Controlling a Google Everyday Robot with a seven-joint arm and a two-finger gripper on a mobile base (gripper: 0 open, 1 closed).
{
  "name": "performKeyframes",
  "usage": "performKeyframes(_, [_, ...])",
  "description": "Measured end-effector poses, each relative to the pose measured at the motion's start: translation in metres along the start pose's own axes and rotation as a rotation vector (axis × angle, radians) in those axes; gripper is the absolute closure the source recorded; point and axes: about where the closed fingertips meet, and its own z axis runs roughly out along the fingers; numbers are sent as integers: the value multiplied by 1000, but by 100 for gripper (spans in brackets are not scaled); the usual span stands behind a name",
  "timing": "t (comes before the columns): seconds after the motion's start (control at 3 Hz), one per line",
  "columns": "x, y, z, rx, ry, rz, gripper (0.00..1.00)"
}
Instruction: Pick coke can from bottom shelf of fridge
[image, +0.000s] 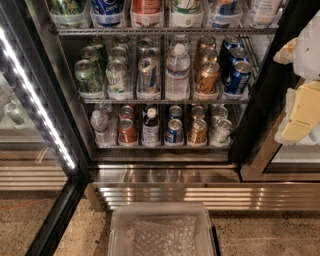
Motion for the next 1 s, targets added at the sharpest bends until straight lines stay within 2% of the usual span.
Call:
performKeyframes(0.33, [0, 0, 0, 0, 0, 0, 0])
performKeyframes(0.67, [0, 0, 7, -10, -31, 13, 0])
performKeyframes(1.0, [-1, 6, 52, -72, -126, 94, 0])
